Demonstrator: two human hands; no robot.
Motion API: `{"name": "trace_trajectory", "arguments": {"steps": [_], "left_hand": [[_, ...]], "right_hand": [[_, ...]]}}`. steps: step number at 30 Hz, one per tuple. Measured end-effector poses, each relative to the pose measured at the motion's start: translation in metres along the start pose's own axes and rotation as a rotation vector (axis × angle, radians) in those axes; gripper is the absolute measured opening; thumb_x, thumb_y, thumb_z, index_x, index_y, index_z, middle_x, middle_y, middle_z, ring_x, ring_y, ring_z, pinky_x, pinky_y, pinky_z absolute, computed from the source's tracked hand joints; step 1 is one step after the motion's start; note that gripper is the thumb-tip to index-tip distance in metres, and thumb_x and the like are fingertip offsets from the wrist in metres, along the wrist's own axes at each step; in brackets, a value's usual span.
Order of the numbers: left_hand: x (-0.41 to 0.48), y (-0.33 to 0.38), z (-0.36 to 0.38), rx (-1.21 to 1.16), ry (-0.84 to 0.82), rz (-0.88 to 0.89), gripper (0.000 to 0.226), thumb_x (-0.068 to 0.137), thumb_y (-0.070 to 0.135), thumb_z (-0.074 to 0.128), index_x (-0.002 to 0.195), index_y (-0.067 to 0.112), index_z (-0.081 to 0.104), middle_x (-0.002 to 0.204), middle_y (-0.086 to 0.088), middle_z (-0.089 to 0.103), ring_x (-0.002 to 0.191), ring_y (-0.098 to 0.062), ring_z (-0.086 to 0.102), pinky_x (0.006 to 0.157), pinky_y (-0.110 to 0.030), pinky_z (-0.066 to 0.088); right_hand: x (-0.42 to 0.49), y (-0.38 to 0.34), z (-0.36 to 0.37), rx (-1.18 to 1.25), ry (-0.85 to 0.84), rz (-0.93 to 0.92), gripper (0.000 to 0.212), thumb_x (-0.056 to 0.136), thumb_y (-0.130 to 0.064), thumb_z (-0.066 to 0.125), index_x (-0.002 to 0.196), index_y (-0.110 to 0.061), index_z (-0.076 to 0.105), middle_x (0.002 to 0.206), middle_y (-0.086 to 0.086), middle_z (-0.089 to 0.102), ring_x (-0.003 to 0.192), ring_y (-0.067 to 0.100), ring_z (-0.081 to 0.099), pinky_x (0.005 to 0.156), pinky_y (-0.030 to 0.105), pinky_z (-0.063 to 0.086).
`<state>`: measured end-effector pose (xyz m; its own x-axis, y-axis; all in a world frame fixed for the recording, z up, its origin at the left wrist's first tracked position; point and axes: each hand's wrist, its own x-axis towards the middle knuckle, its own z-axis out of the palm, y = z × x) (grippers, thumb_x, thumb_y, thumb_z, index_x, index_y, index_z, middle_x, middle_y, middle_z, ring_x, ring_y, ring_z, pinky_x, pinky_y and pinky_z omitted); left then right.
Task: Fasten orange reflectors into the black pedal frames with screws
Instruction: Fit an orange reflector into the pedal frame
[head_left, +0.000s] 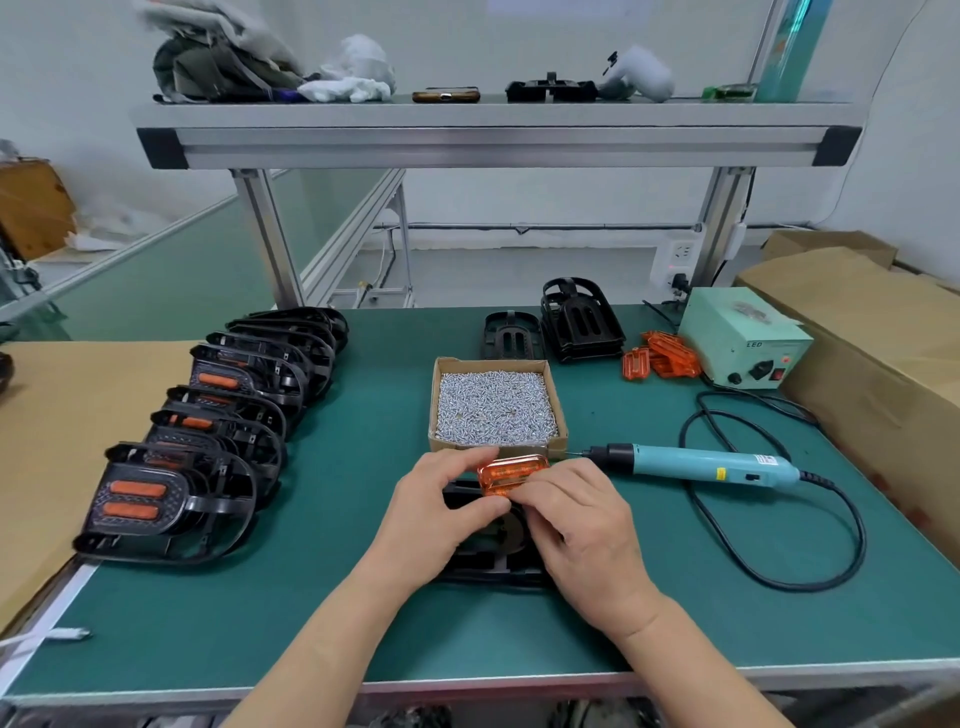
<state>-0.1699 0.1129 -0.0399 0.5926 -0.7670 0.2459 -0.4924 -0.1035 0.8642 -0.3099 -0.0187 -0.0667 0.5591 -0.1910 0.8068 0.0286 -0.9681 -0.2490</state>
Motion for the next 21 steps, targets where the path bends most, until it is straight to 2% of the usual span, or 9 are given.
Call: {"name": "trace_trajectory", "arguments": {"steps": [7, 11, 13, 17, 21], "left_hand": [[-0.003, -0.002, -0.001, -0.025, -0.028, -0.039, 0.047, 0.078, 0.023, 0.083, 0.115, 0.045, 0.065, 0.117, 0.015, 0.064, 0.114, 0.006, 0.054, 0.101, -0.012, 0.036], [-0.004, -0.003, -0.004, -0.031, -0.030, -0.043, 0.047, 0.078, 0.021, 0.083, 0.117, 0.042, 0.066, 0.117, 0.014, 0.065, 0.114, 0.006, 0.055, 0.098, -0.006, 0.035], [-0.005, -0.003, -0.006, -0.036, -0.035, -0.047, 0.047, 0.079, 0.020, 0.082, 0.118, 0.040, 0.066, 0.118, 0.014, 0.064, 0.114, 0.005, 0.055, 0.099, -0.010, 0.036], [-0.006, -0.003, -0.010, -0.058, -0.051, -0.061, 0.048, 0.080, 0.018, 0.081, 0.121, 0.038, 0.066, 0.120, 0.013, 0.064, 0.116, 0.005, 0.054, 0.097, -0.005, 0.035], [-0.008, -0.004, -0.013, -0.086, -0.067, -0.066, 0.049, 0.080, 0.015, 0.081, 0.122, 0.037, 0.067, 0.121, 0.011, 0.064, 0.115, 0.007, 0.055, 0.095, 0.000, 0.033]], "right_hand": [[-0.009, 0.001, 0.006, 0.041, 0.040, 0.065, 0.008, 0.095, -0.009, 0.070, 0.101, -0.010, 0.074, 0.103, -0.001, 0.070, 0.090, 0.023, 0.059, 0.082, 0.036, 0.051], [-0.009, 0.001, 0.003, 0.092, 0.080, 0.196, 0.032, 0.085, -0.015, 0.079, 0.115, -0.008, 0.069, 0.112, -0.001, 0.066, 0.104, 0.020, 0.058, 0.093, 0.033, 0.050], [-0.008, 0.000, -0.001, 0.142, 0.084, 0.274, 0.041, 0.084, -0.020, 0.077, 0.121, -0.007, 0.065, 0.118, -0.001, 0.063, 0.112, 0.018, 0.057, 0.095, 0.034, 0.049], [-0.006, -0.002, -0.007, 0.250, 0.022, 0.370, 0.049, 0.084, -0.014, 0.071, 0.131, -0.009, 0.059, 0.128, -0.001, 0.059, 0.122, 0.016, 0.055, 0.098, 0.042, 0.050], [-0.007, -0.001, -0.008, 0.297, -0.077, 0.405, 0.054, 0.084, -0.012, 0.074, 0.136, -0.012, 0.060, 0.133, -0.001, 0.056, 0.129, 0.017, 0.052, 0.106, 0.042, 0.047]]}}
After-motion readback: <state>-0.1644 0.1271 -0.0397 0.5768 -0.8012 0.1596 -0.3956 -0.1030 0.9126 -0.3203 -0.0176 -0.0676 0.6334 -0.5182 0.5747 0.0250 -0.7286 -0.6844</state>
